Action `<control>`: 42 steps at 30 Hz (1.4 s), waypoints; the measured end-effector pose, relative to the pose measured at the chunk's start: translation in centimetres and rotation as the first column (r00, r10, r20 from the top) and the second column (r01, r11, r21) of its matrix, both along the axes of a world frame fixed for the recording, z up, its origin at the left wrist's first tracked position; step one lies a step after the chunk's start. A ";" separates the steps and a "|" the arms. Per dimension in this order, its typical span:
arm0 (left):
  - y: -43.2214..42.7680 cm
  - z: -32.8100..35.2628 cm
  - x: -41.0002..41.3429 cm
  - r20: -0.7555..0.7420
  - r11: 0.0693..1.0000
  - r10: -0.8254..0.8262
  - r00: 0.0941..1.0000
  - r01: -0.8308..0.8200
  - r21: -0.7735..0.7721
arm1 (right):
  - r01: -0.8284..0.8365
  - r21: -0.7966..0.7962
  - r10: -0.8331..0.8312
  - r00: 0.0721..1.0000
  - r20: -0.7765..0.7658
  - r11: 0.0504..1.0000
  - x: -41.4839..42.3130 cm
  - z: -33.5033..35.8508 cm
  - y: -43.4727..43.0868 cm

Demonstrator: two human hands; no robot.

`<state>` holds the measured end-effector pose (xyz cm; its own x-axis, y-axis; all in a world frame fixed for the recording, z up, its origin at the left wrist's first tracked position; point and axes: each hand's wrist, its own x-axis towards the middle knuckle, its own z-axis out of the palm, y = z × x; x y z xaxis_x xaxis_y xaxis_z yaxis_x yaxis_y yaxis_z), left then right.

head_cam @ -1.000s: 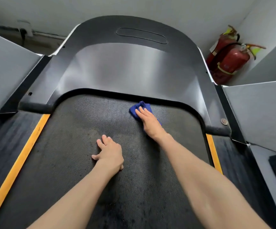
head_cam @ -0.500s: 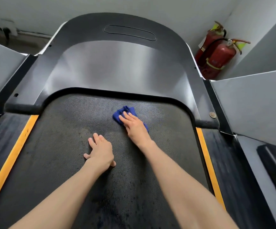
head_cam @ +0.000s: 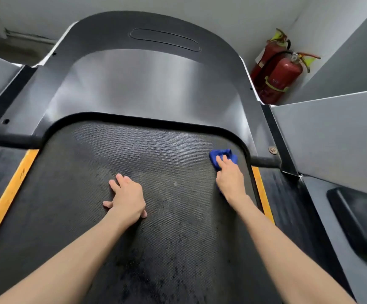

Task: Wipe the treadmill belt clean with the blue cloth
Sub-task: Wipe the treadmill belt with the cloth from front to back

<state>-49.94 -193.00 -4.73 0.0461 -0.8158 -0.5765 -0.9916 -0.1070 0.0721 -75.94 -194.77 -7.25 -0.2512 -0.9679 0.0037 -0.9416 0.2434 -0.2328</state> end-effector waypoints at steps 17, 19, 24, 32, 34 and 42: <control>-1.2 -1.3 0.8 0.064 0.984 -0.178 0.982 0.179 -0.013 | -0.465 0.004 0.465 0.884 -0.042 0.885 4.6 -1.0 -1.8; -0.8 -1.2 1.2 0.052 0.977 -0.207 0.977 0.208 -0.035 | -0.246 0.020 0.246 0.969 -0.021 0.969 1.2 -1.0 -2.1; -0.4 -2.1 1.9 0.009 0.983 -0.166 0.986 0.167 -0.081 | 0.144 0.109 -0.138 0.989 -0.061 0.984 -3.9 -0.7 -3.9; -0.3 -1.5 1.4 -0.042 0.992 -0.096 0.994 0.092 -0.084 | -0.299 -0.018 0.299 0.954 -0.001 0.954 -0.2 -1.0 -1.3; -0.3 -1.4 1.7 -0.056 0.994 -0.093 0.994 0.089 -0.062 | -0.264 0.036 0.264 0.964 -0.014 0.964 -2.0 -0.4 -1.7; -1.3 2.7 4.1 -0.144 0.986 -0.142 0.979 0.153 0.069 | -0.250 0.106 0.250 0.968 0.016 0.962 -1.1 0.8 2.3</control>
<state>-45.84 -194.28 -2.02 -0.1555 -0.7594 -0.6318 -0.9781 0.0286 0.2063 -77.04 -192.48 -6.50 -0.0007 -0.9947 -0.1027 -0.9751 0.0235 -0.2207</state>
